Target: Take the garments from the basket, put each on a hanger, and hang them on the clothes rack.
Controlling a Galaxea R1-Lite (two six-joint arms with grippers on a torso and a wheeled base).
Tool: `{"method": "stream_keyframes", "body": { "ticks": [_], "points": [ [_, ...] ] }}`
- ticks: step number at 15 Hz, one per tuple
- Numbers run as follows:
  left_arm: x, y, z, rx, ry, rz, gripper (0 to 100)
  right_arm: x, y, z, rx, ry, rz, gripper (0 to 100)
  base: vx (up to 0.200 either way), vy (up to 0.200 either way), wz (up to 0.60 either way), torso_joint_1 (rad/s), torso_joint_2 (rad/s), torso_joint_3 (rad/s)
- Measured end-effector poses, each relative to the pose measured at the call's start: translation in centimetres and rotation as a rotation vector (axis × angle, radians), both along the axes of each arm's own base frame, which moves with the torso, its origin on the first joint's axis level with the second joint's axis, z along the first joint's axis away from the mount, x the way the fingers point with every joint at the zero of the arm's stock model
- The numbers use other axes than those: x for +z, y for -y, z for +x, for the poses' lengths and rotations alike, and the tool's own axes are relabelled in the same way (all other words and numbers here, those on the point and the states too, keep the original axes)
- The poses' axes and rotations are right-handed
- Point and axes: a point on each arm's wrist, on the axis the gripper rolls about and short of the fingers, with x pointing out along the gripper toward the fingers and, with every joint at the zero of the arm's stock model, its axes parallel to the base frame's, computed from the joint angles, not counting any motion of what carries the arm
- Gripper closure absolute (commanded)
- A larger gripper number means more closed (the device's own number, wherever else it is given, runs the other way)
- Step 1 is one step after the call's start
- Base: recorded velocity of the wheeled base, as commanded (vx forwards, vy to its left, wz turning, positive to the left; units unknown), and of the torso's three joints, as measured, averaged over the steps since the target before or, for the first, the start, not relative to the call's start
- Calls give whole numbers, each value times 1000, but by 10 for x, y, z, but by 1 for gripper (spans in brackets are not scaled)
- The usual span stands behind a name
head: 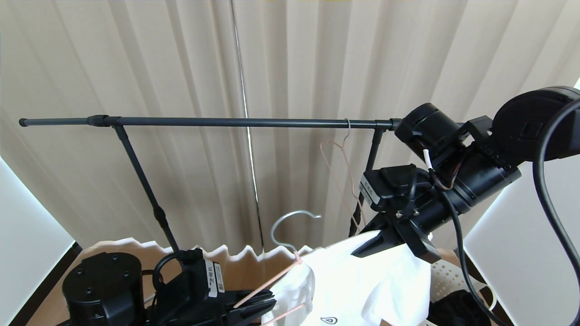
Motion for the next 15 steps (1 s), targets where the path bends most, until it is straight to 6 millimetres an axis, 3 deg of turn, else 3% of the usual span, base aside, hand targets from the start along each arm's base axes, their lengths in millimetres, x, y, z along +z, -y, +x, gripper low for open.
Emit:
{"method": "stream_keyframes", "body": {
  "ticks": [7,10,12,15],
  "points": [
    [6,-11,0,57,59,-67,0,5,3,-3,-3,18,9,100,0,0,0,0,0,0],
    [7,-29,1,203,15,-123,0,10,5,-2,-36,65,-19,100,0,0,0,0,0,0],
    [6,-38,6,403,-20,-141,0,16,5,1,-109,85,-37,100,0,0,0,0,0,0],
    [6,-43,8,481,-64,-177,0,24,-2,5,-204,138,-27,100,0,0,0,0,0,0]
  ]
}}
